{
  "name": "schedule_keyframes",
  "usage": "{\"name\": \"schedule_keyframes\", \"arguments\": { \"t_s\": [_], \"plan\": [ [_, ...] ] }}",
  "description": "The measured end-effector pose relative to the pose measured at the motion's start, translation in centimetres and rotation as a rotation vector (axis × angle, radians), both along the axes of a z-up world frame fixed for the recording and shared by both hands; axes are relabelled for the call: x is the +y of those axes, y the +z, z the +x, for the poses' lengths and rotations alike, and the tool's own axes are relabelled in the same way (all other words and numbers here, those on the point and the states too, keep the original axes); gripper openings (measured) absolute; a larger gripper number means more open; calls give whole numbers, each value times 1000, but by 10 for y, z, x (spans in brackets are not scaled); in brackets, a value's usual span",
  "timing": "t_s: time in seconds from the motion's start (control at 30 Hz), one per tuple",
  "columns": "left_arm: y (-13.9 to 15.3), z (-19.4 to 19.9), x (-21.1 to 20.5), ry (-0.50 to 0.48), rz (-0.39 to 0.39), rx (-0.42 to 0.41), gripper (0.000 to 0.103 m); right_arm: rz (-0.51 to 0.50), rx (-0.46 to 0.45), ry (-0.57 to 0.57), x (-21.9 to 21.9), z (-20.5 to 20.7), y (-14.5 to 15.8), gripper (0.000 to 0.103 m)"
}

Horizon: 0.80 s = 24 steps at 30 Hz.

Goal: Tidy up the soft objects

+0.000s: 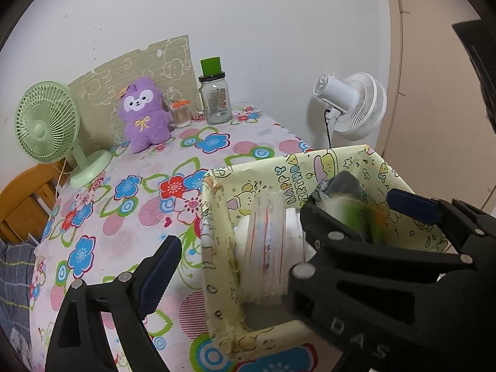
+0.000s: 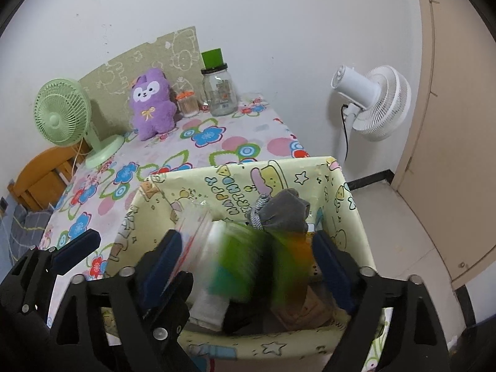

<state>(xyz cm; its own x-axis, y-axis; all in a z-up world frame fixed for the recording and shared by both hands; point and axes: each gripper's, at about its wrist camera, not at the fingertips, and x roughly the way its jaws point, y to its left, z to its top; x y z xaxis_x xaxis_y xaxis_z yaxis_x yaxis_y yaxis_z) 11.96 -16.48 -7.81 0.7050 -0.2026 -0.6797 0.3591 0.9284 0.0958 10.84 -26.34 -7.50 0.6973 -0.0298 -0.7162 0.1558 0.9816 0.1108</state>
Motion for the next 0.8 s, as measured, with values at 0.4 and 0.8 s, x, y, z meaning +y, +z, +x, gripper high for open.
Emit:
{"name": "schedule_keyframes", "arguments": {
  "t_s": [0.4,0.8],
  "plan": [
    [13,-18,27,32,-19,-34,101,-26,-42,18,24,-21,16,94],
    [37,-45,69,90,-56,-95,103,-41,-116,47,55,-46,43,96]
  ]
}}
